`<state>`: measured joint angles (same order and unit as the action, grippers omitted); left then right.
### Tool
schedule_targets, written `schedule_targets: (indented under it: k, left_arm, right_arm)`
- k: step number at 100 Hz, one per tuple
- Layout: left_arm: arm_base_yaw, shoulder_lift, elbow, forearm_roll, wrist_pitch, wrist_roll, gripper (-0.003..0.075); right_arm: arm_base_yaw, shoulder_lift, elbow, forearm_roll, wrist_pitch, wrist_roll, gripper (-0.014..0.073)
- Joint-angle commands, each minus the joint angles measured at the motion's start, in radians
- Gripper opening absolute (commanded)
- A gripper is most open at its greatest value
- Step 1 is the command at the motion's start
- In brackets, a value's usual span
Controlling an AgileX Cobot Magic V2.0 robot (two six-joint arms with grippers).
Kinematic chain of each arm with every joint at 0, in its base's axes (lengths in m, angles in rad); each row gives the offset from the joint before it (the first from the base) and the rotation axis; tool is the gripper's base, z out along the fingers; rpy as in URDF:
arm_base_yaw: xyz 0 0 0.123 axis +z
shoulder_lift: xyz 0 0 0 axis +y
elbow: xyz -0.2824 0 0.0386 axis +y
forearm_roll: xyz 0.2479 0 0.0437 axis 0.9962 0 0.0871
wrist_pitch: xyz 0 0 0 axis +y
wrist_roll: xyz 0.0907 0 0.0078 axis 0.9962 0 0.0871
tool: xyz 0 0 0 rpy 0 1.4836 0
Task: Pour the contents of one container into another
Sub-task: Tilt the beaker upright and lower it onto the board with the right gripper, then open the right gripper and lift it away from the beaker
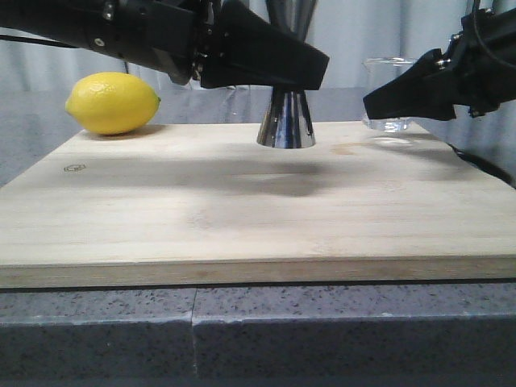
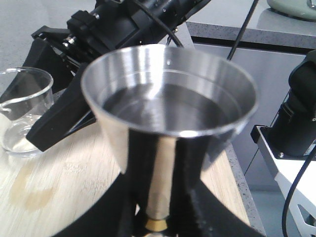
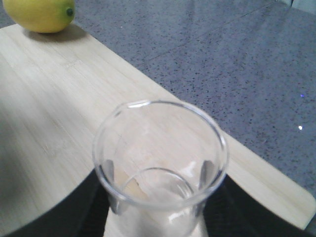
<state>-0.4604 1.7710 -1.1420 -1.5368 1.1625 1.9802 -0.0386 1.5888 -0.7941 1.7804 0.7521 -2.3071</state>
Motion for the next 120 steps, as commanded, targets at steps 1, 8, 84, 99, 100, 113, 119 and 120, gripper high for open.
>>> schedule_targets:
  k: [1, 8, 84, 99, 100, 113, 119, 120]
  left_arm:
    - [-0.008, -0.037, -0.029, -0.075, 0.106, -0.005, -0.0013]
    - [-0.008, -0.037, -0.029, -0.075, 0.106, -0.005, -0.0013]
    - [-0.008, -0.037, -0.029, -0.075, 0.106, -0.005, -0.0013]
    - [-0.008, -0.037, -0.029, -0.075, 0.106, -0.005, -0.0013]
    - [-0.008, -0.037, -0.029, -0.075, 0.106, -0.005, -0.0013]
    - [-0.008, -0.037, -0.029, -0.075, 0.106, -0.005, -0.0013]
    - [-0.008, -0.037, -0.029, -0.075, 0.106, -0.005, -0.0013]
    - [-0.008, -0.037, -0.029, -0.075, 0.106, -0.005, -0.0013]
  right_arm:
    - [-0.005, -0.037, -0.02, 0.058, 0.047, -0.017, 0.0081]
    - [-0.005, -0.037, -0.02, 0.058, 0.027, -0.017, 0.0081]
    - [-0.005, -0.035, 0.035, 0.0, 0.041, -0.04, 0.0081]
    - [-0.005, -0.035, 0.035, 0.0, 0.041, -0.04, 0.0081]
    - [-0.005, -0.035, 0.035, 0.0, 0.043, -0.04, 0.0081]
    - [-0.005, -0.035, 0.035, 0.0, 0.047, -0.04, 0.0086]
    - [-0.005, -0.035, 0.035, 0.0, 0.047, -0.04, 0.0112]
    - [-0.005, -0.035, 0.035, 0.0, 0.047, -0.04, 0.0116]
